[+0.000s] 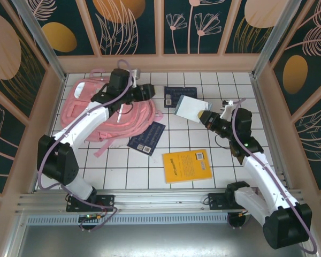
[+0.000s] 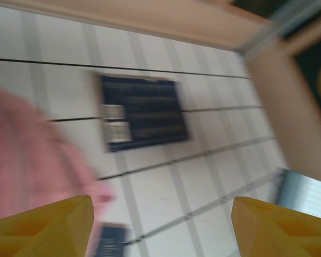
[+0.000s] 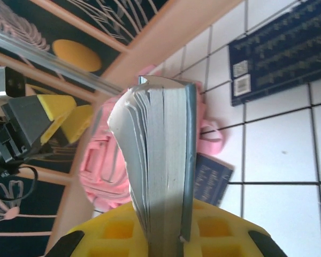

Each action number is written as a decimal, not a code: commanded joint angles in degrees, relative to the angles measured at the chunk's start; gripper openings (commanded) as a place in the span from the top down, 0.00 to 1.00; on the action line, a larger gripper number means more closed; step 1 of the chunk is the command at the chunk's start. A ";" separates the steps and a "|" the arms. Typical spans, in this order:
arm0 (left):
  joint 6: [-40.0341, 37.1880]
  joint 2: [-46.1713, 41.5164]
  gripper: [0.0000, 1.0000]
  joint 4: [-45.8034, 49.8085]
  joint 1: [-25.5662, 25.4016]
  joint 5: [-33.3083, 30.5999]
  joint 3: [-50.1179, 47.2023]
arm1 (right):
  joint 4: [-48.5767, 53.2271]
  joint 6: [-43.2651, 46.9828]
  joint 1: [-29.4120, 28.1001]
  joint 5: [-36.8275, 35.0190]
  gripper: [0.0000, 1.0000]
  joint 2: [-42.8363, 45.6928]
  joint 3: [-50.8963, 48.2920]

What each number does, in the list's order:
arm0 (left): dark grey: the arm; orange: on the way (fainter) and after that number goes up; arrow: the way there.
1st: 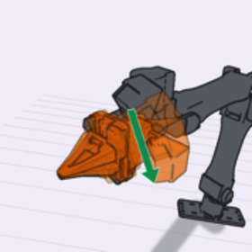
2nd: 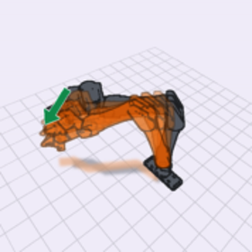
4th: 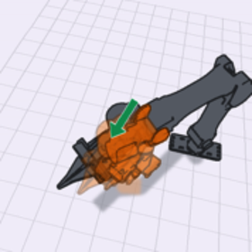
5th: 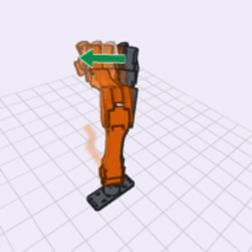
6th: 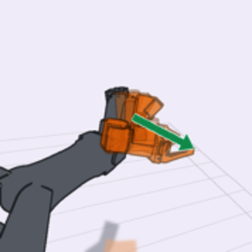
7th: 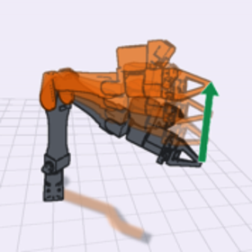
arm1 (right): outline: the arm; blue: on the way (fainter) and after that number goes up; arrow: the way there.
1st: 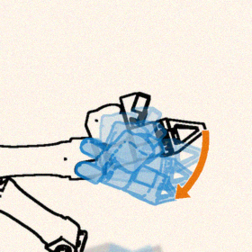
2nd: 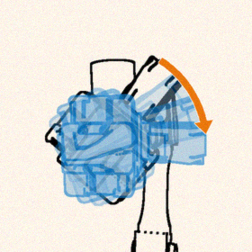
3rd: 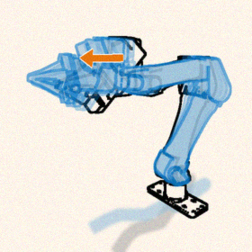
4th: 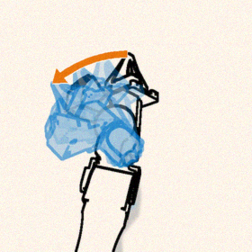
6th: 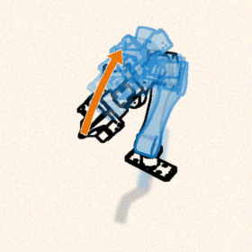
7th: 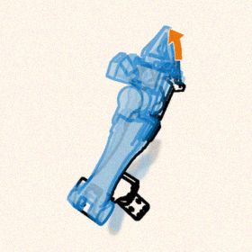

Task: Pack the student bag
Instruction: Open the student bag at the top-left of the table.

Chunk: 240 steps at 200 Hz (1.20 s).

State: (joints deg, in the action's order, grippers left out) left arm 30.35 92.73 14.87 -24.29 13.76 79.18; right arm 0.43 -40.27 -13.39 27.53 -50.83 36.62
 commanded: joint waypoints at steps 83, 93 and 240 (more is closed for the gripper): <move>-8.41 10.87 0.35 6.64 12.67 -5.99 2.95 | -0.89 2.83 -0.17 0.90 1.00 -0.46 -0.21; -7.93 11.64 0.36 6.01 12.78 -2.94 2.27 | -0.94 3.01 -0.16 1.12 1.00 -0.43 -0.45; -1.36 10.41 1.00 -3.68 12.86 14.90 -7.95 | -3.78 1.49 -0.36 2.29 1.00 -3.78 -1.43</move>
State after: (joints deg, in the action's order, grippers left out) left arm 28.73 102.52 10.72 -10.92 26.50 69.78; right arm 0.25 -38.44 -13.39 28.56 -54.48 34.85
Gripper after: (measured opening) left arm 0.064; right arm 0.138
